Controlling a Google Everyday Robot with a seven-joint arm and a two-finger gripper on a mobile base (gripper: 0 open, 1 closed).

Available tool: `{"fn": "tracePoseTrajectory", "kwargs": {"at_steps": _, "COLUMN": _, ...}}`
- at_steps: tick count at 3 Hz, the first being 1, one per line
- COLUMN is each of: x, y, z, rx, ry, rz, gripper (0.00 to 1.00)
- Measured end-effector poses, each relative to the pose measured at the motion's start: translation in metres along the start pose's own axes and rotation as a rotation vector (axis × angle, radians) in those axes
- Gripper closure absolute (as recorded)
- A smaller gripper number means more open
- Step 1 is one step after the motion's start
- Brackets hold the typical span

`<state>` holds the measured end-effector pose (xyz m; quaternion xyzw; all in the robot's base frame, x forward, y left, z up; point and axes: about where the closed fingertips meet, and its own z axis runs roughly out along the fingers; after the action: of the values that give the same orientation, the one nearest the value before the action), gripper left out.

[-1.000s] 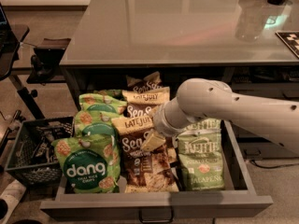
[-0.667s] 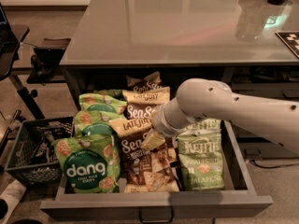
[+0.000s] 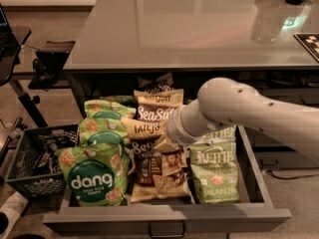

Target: Pick brown chip bag from top drawer and place on counter

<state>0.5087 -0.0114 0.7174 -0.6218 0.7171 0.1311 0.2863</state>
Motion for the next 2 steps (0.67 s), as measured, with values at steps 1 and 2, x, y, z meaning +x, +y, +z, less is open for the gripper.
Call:
{"fn": "tracePoseTrajectory", "kwargs": {"at_steps": 1, "x": -0.011, "y": 0.012, "z": -0.04, "rx": -0.003, "ry": -0.045, "rz": 0.001, "gripper": 1.0}}
{"fn": "tracePoseTrajectory", "kwargs": {"at_steps": 2, "x": -0.024, "y": 0.019, "z": -0.093, "rx": 0.017, "ry": -0.086, "rz": -0.011, "gripper": 1.0}}
